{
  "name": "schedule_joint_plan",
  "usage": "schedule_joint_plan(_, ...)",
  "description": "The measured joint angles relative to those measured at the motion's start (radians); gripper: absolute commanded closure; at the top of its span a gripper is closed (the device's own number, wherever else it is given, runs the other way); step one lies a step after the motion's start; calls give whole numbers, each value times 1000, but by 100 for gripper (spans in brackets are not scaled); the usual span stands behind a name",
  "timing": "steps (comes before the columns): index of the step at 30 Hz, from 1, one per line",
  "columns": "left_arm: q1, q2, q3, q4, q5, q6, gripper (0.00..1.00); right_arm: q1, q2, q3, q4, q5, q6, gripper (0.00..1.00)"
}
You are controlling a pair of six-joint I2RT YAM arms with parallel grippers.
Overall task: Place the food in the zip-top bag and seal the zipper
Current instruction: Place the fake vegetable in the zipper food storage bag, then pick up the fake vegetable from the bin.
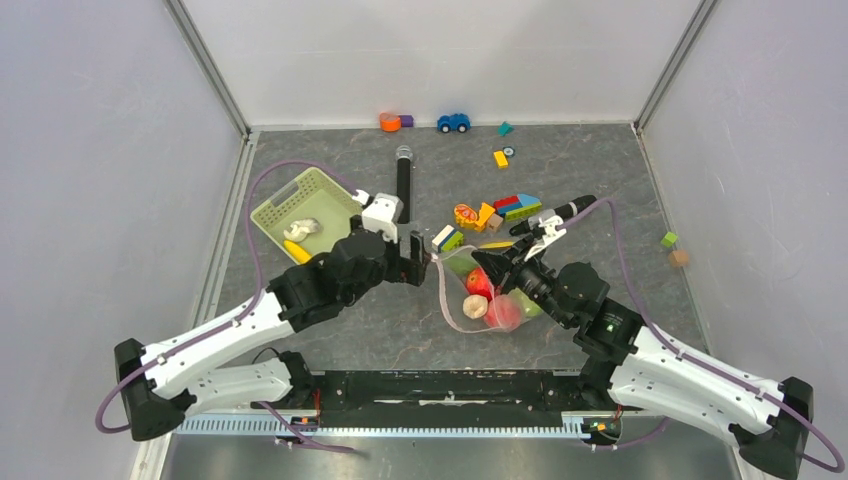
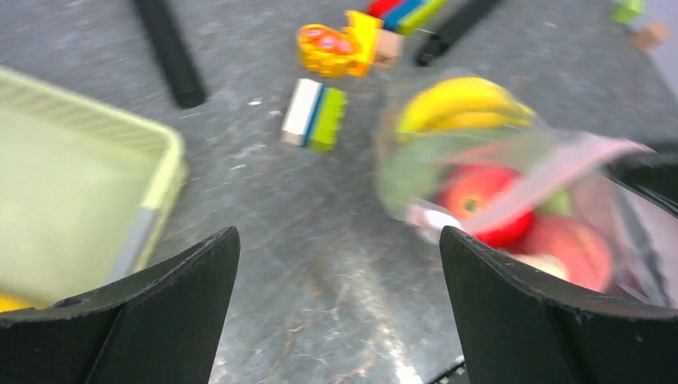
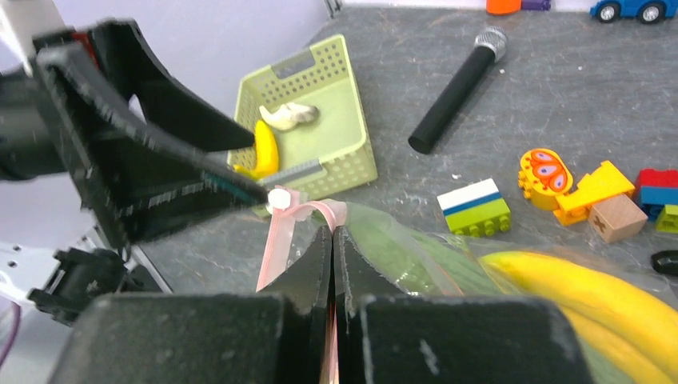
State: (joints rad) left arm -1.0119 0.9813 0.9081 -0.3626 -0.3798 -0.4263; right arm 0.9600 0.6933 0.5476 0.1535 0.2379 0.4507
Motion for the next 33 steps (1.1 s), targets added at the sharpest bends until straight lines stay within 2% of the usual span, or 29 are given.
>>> schedule_joint_plan(3, 70, 0, 2, -60, -76, -28, 0, 0, 9, 0, -23, -1, -14, 100)
schedule_joint_plan(8, 332, 19, 2, -101, -93, -56, 0, 0, 9, 6, -48, 4, -36, 100)
schedule_joint_plan(14, 586, 109, -12, -64, -101, -67, 0, 0, 36, 98, -130, 26, -88, 100)
schedule_joint_plan(17, 673, 179, -16, -34, -95, -66, 0, 0, 35, 132, -138, 32, -113, 99)
schedule_joint_plan(27, 804, 344, -16, 110, -90, -52, 0, 0, -51, 134, -109, -80, -145, 100)
schedule_joint_plan(30, 853, 404, -16, 135, -87, -52, 0, 1, -66, 139, -109, -33, -144, 100)
schedule_joint_plan(33, 900, 467, -15, 151, -62, -52, 0, 1, -56, 146, -124, 95, -142, 100)
